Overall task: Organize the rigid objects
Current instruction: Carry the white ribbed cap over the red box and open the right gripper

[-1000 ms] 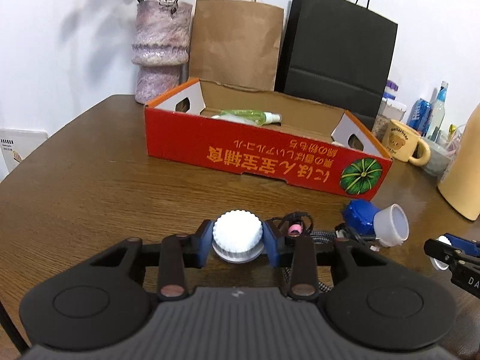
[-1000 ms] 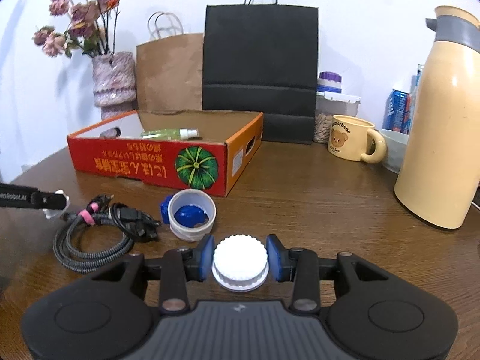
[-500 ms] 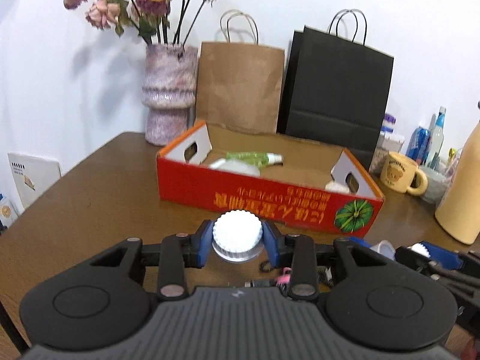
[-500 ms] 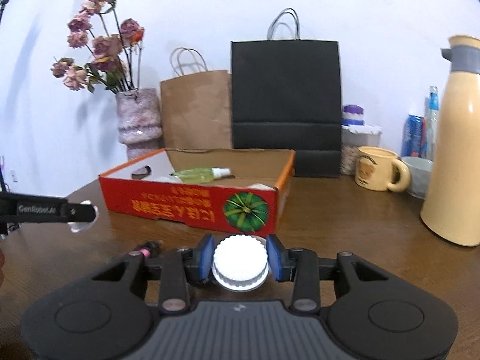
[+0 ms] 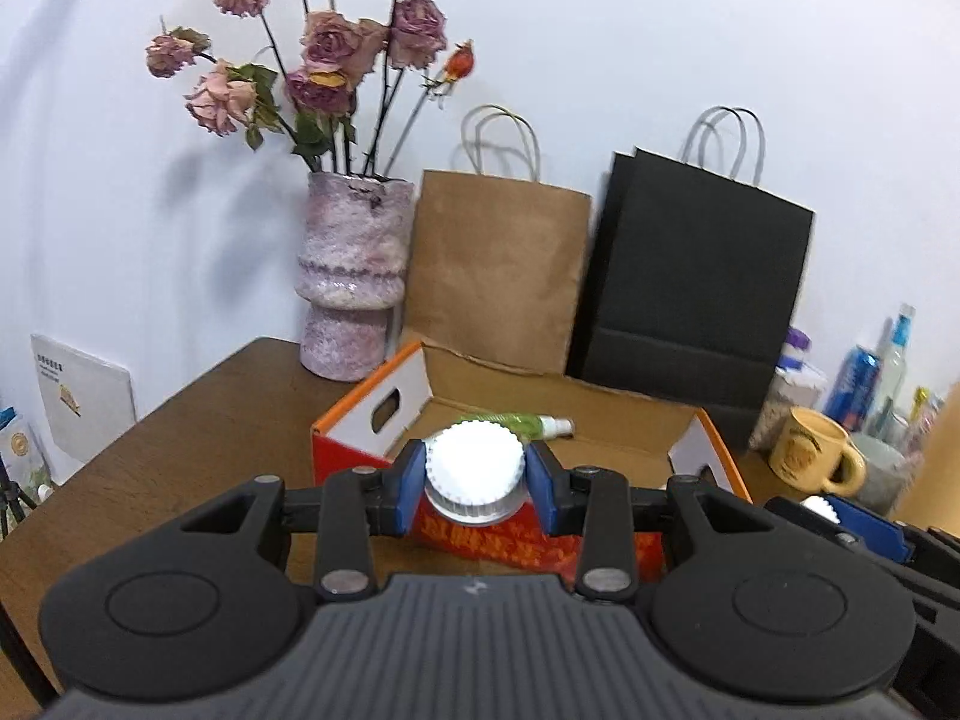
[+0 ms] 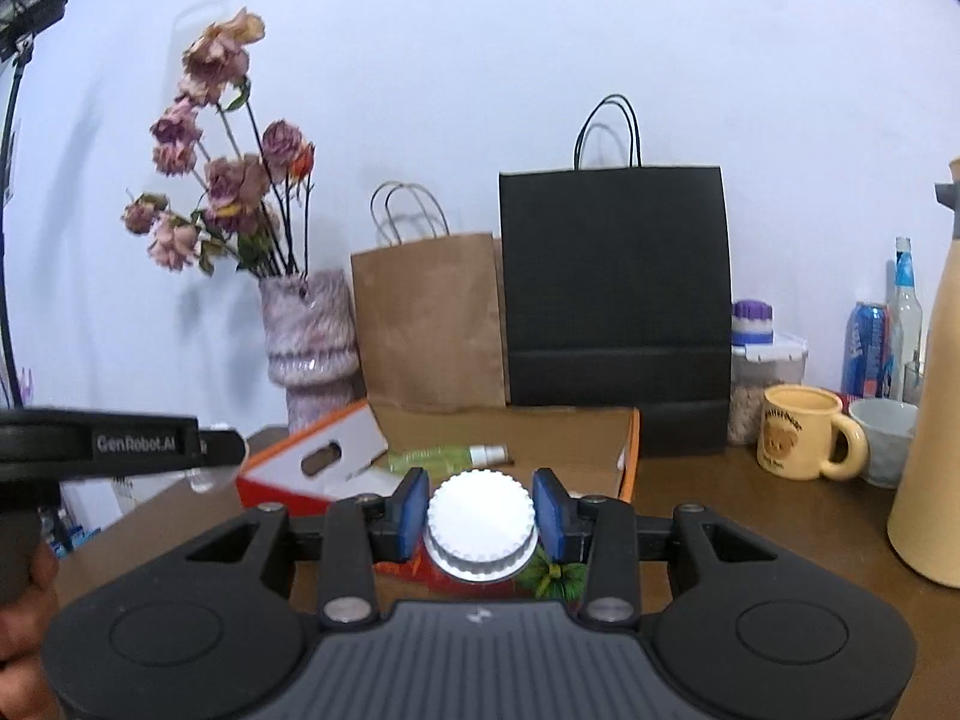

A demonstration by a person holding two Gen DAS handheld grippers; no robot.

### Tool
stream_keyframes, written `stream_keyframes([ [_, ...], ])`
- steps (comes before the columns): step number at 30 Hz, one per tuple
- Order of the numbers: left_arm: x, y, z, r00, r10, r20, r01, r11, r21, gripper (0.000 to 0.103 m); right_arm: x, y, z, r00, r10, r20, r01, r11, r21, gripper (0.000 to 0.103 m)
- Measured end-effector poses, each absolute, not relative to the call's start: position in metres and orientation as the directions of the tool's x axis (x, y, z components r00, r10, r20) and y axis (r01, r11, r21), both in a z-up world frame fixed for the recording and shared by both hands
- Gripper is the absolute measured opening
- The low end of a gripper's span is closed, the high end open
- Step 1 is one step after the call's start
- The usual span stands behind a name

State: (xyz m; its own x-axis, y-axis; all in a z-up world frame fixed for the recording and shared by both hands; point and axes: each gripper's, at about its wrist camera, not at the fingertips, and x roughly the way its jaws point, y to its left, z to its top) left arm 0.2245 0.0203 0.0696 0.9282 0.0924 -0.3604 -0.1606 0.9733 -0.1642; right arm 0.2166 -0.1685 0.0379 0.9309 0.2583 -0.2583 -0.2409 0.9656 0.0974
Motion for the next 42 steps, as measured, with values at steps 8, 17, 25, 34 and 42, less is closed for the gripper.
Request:
stream_keyframes([
  [8,0.252,0.032,0.072,0.927,0.134,-0.350,-0.206,0.962,-0.176,0.037,0.250,-0.160,0.042,0.937,0.262,-0.233,-0.236,0.963,0.133,0.037],
  [17,0.290,0.028,0.060,0.918,0.146,-0.370,-0.209,0.968,-0.137,0.037,0.293,-0.159,0.040,0.926,0.289,-0.241,-0.245,0.949,0.196,0.037],
  [25,0.327,0.028,0.050,0.909,0.154,-0.386,-0.209,0.972,-0.104,0.037,0.332,-0.159,0.032,0.915,0.292,-0.277,-0.248,0.951,0.185,0.037],
  [34,0.364,0.026,0.037,0.901,0.162,-0.403,-0.194,0.980,-0.040,0.037,0.369,-0.154,0.023,0.904,0.284,-0.320,-0.251,0.958,0.141,0.037],
  [42,0.380,0.028,0.025,0.890,0.194,-0.413,-0.205,0.979,0.019,0.037,0.383,-0.153,0.009,0.892,0.268,-0.363,-0.244,0.963,0.112,0.037],
])
